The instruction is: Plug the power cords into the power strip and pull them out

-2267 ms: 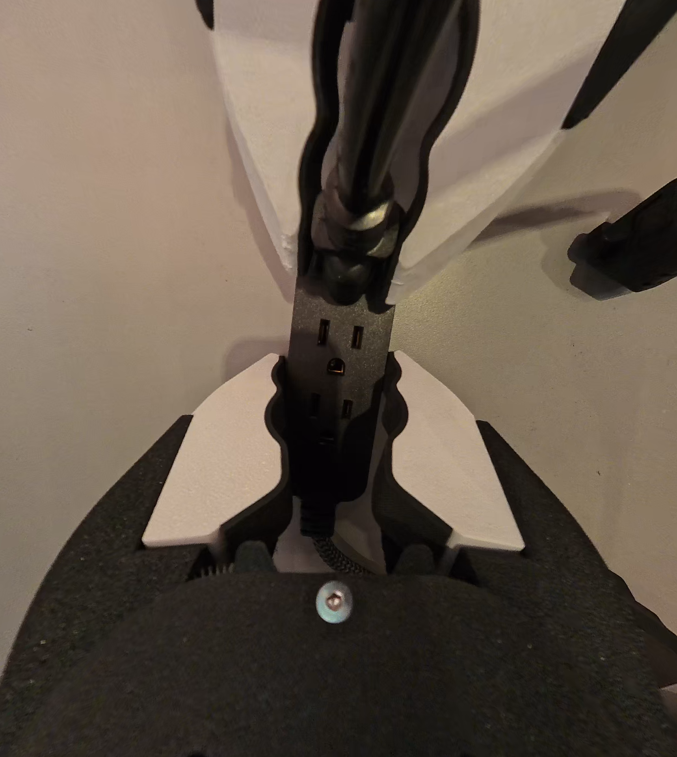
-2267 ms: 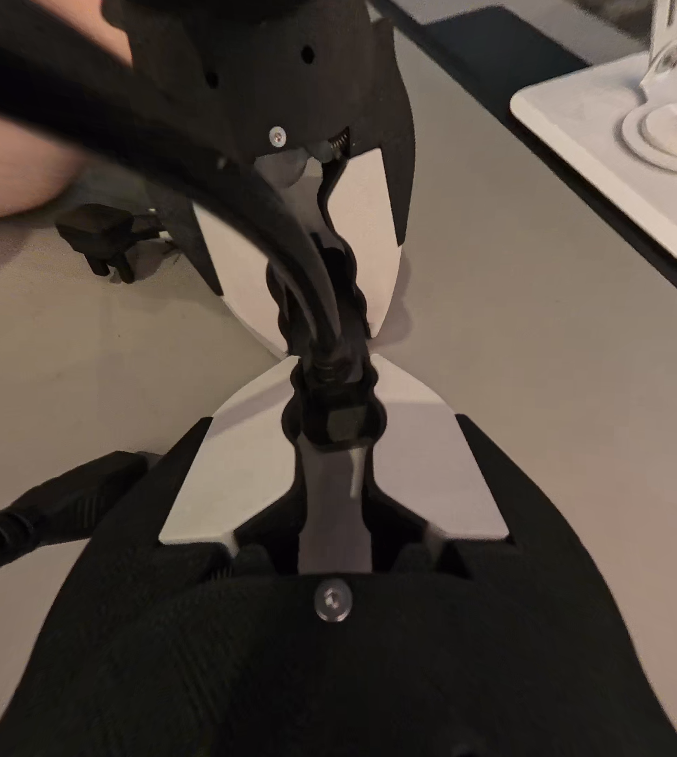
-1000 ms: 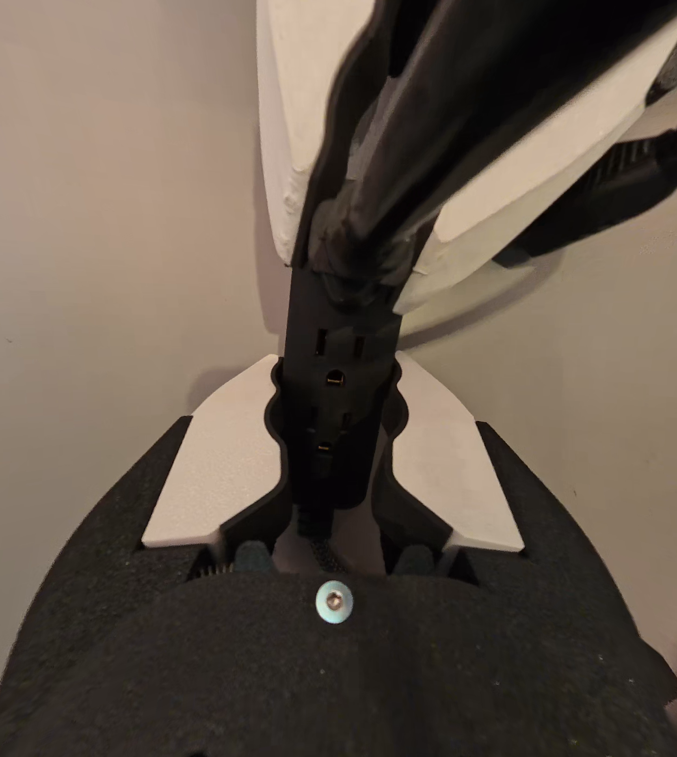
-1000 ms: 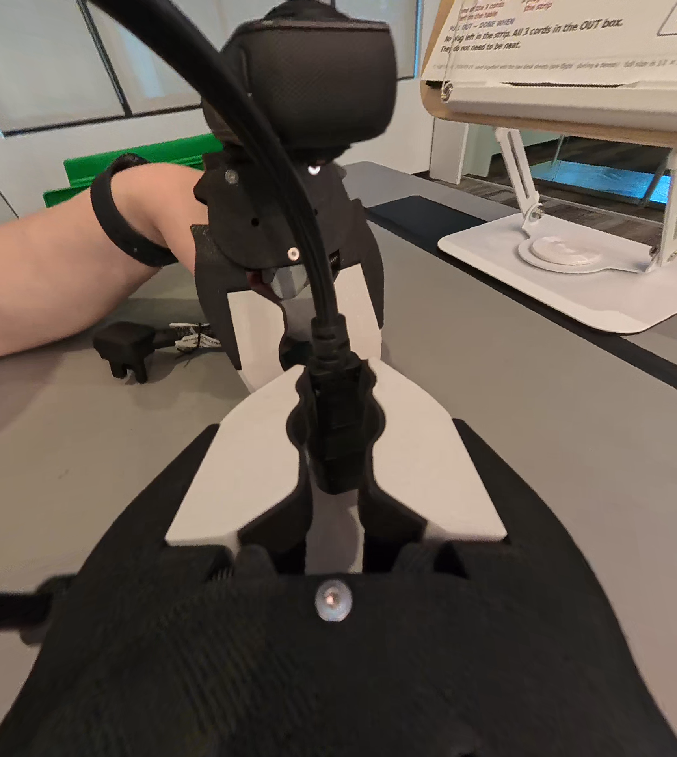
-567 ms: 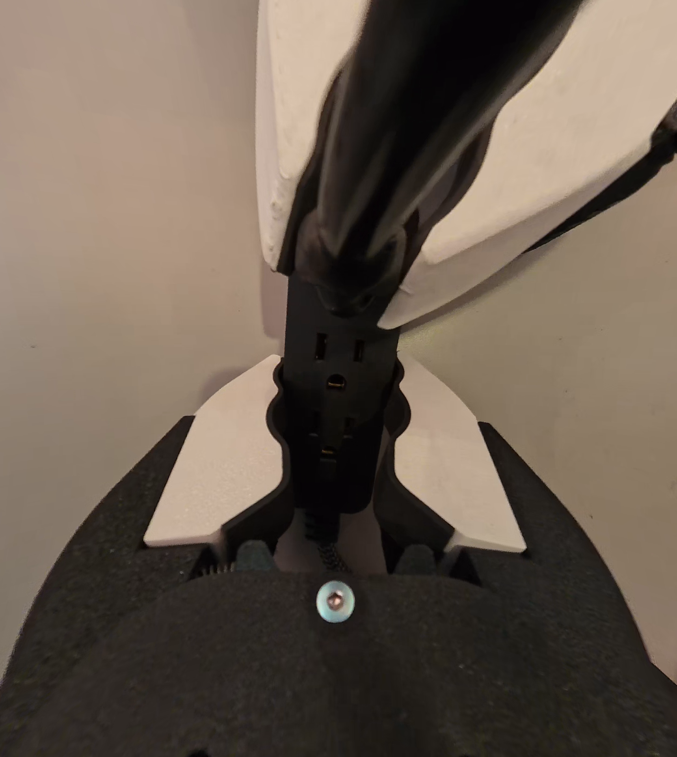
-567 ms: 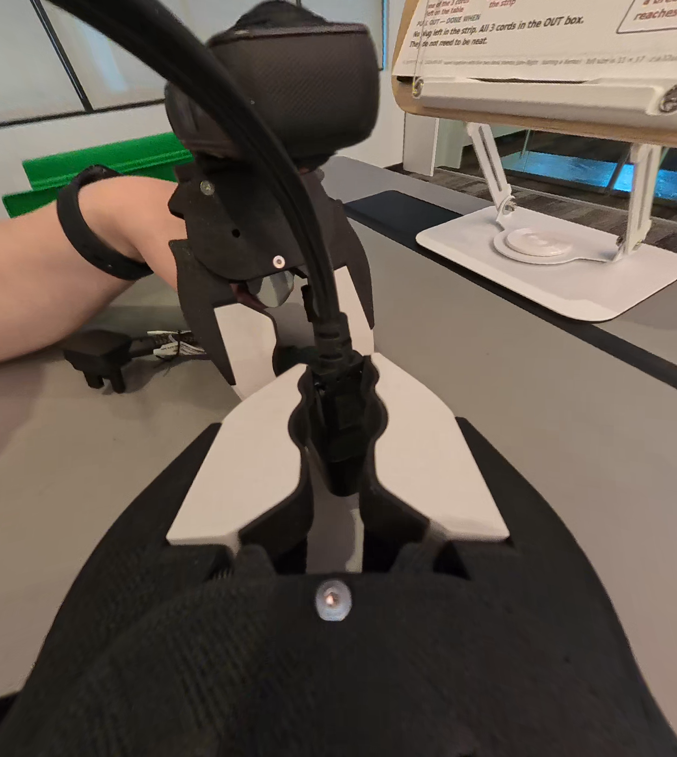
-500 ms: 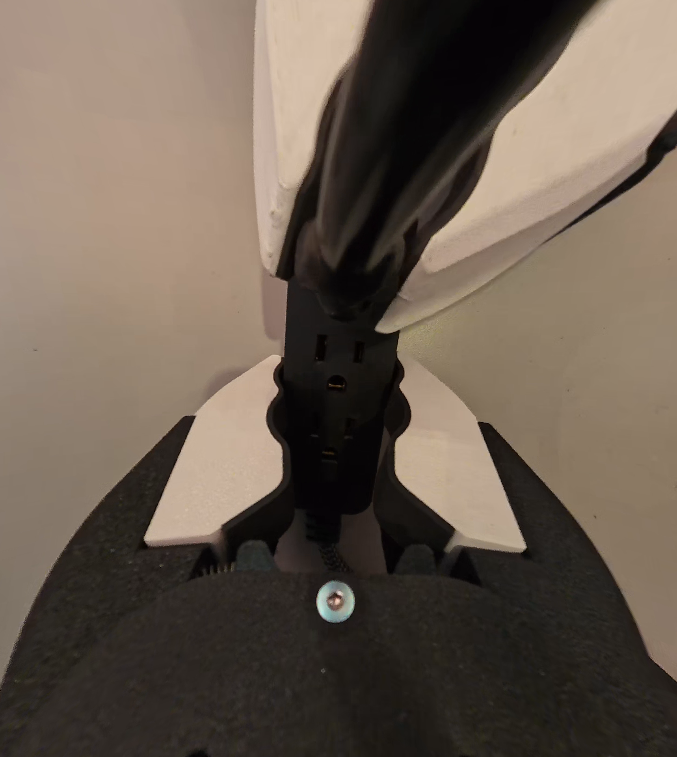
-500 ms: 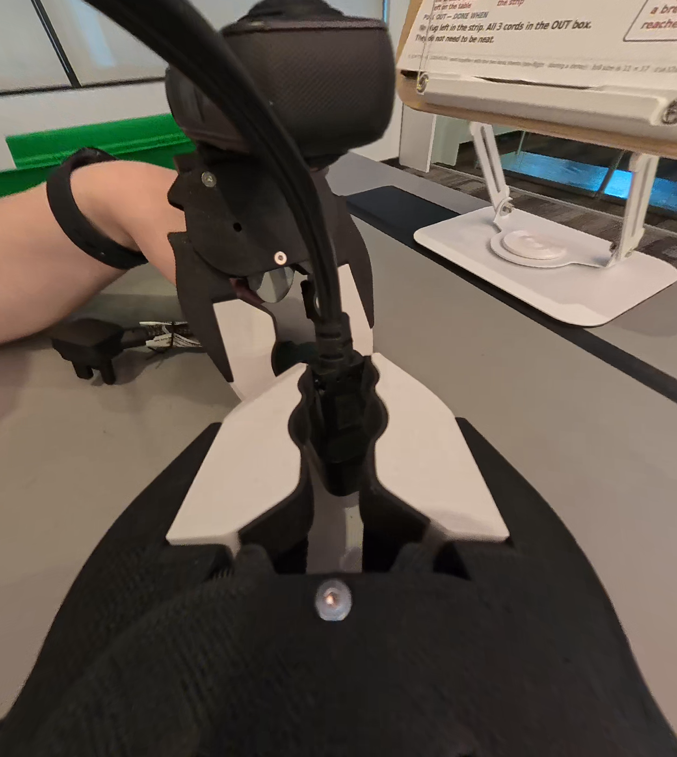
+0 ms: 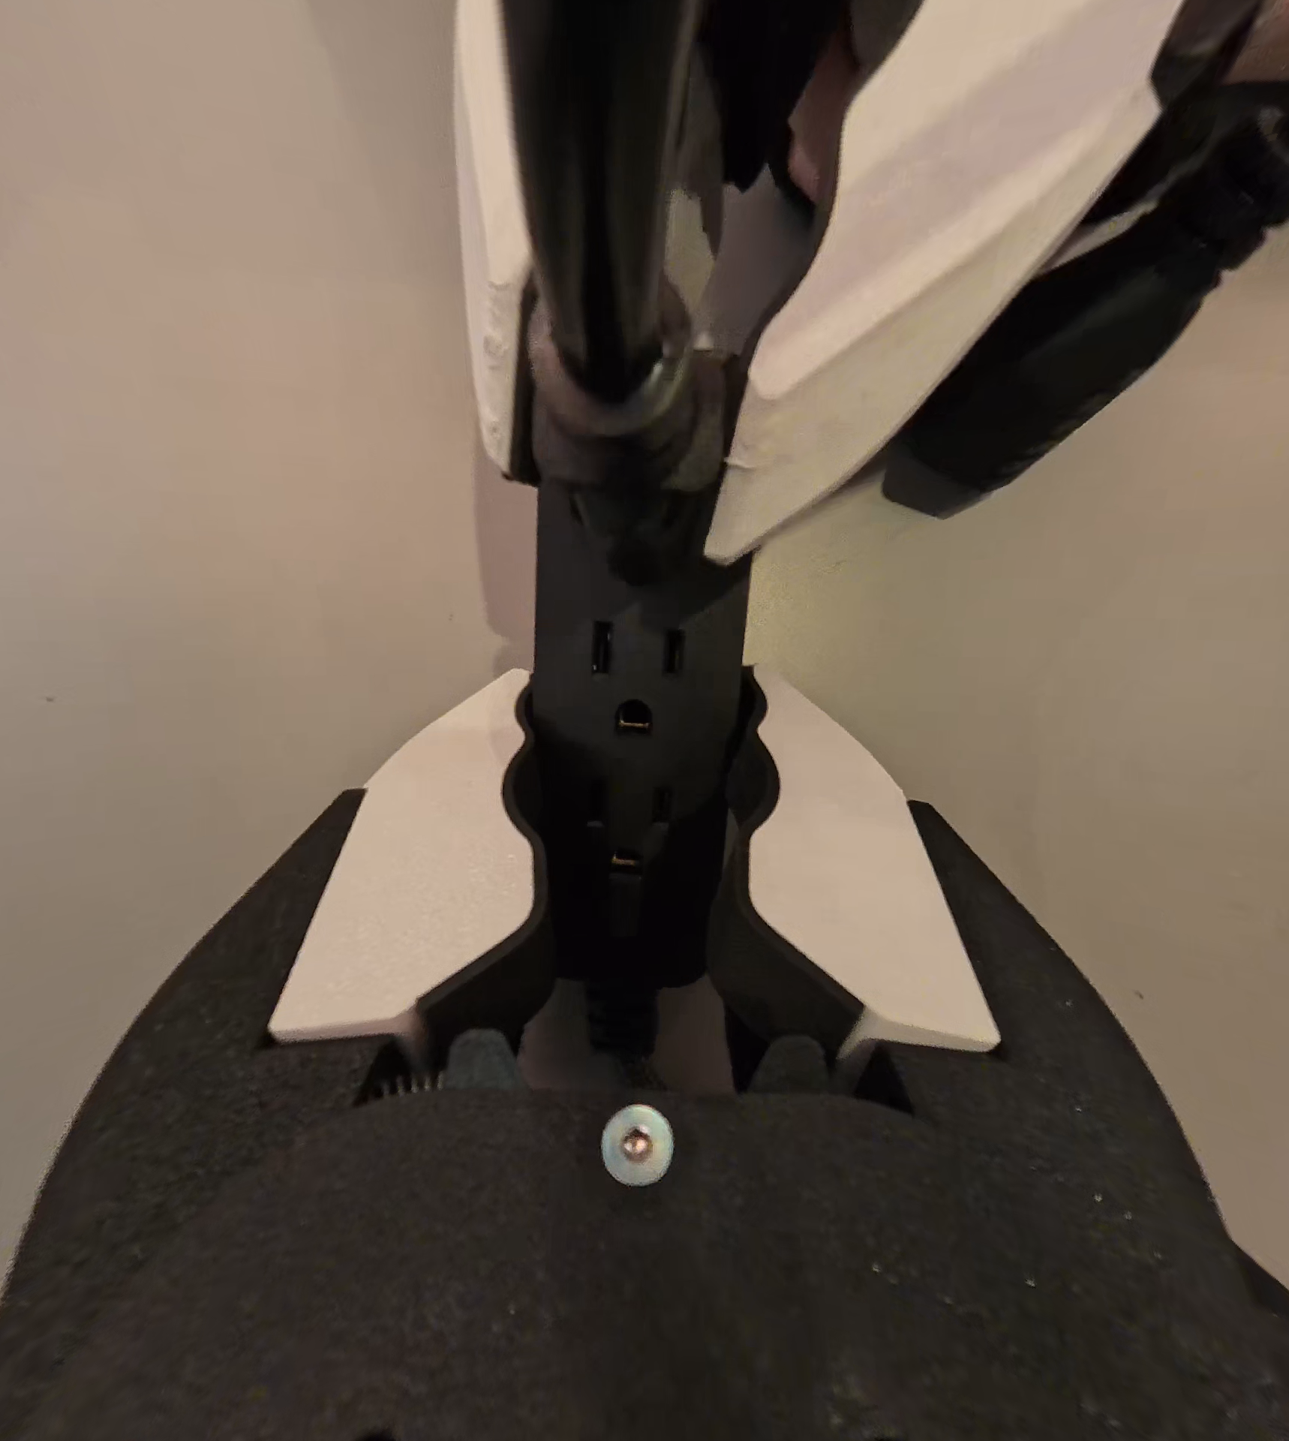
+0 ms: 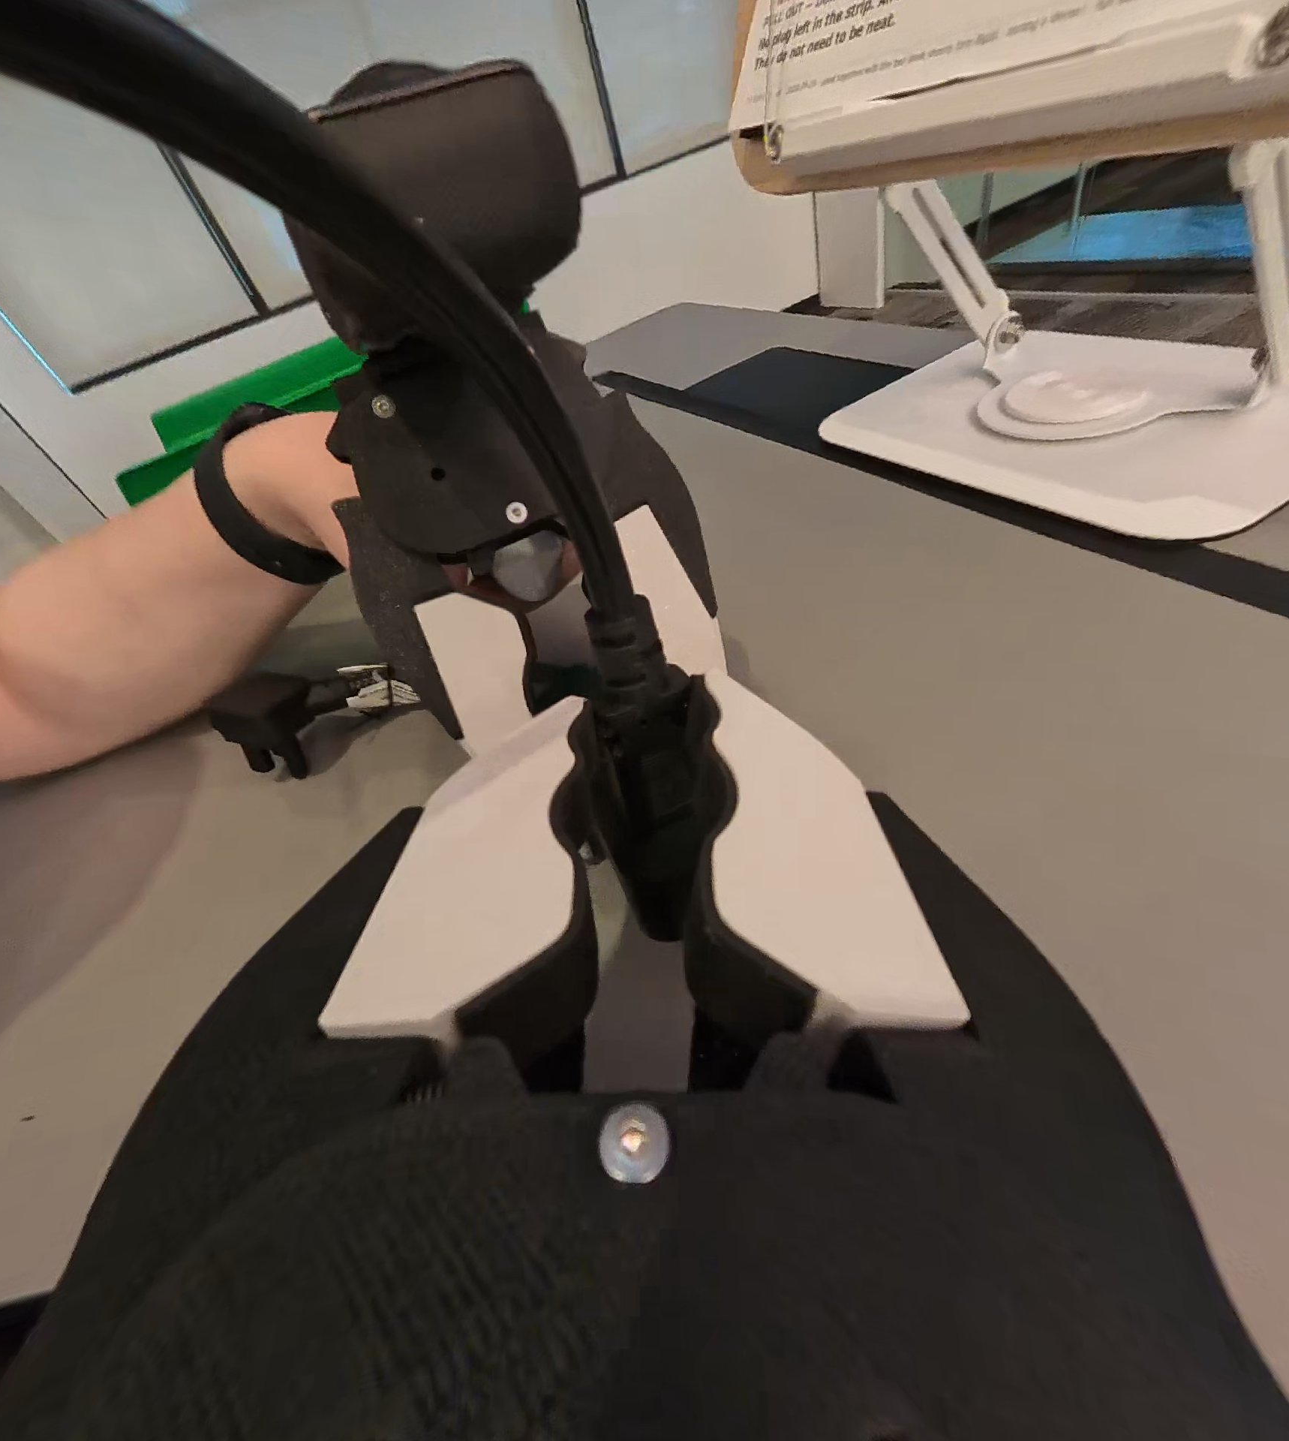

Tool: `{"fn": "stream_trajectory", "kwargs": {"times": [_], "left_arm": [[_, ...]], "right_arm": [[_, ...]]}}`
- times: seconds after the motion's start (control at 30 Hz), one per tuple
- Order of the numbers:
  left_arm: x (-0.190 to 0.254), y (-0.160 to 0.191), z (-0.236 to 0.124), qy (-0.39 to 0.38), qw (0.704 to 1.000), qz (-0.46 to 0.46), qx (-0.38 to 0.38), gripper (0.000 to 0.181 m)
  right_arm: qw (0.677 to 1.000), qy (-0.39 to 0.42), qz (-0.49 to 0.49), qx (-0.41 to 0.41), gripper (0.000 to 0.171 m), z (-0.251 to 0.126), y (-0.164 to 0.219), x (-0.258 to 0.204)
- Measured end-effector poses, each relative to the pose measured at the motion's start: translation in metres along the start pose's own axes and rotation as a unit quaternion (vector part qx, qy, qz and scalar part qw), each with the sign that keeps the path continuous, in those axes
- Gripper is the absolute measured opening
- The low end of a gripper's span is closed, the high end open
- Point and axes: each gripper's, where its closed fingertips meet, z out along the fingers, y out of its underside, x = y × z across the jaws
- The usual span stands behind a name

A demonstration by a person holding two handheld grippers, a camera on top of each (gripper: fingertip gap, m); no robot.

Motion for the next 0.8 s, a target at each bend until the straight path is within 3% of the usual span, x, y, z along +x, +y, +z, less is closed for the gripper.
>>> {"fn": "stream_trajectory", "kwargs": {"times": [0.13,0.37,0.57,0.73,0.8], "left_arm": [[0.001,0.000,0.001,-0.004,1.000,0.008,-0.008,0.047],[-0.002,0.001,0.001,-0.030,0.999,0.015,-0.030,0.045],[0.001,-0.006,0.005,-0.008,1.000,0.008,0.010,0.047],[0.004,-0.008,0.004,-0.004,1.000,0.000,-0.016,0.046],[0.007,-0.018,0.005,0.008,1.000,-0.005,0.010,0.049]], "right_arm": [[1.000,-0.007,0.006,-0.003,0.022,-0.002,0.001,-0.001],[0.996,0.038,-0.072,-0.040,0.022,0.003,0.002,-0.003],[0.999,-0.004,0.044,-0.004,0.022,-0.008,0.003,0.005],[1.000,-0.003,0.027,-0.009,0.023,-0.007,0.004,0.003],[0.999,-0.002,0.023,-0.023,0.023,-0.004,0.007,0.003]]}}
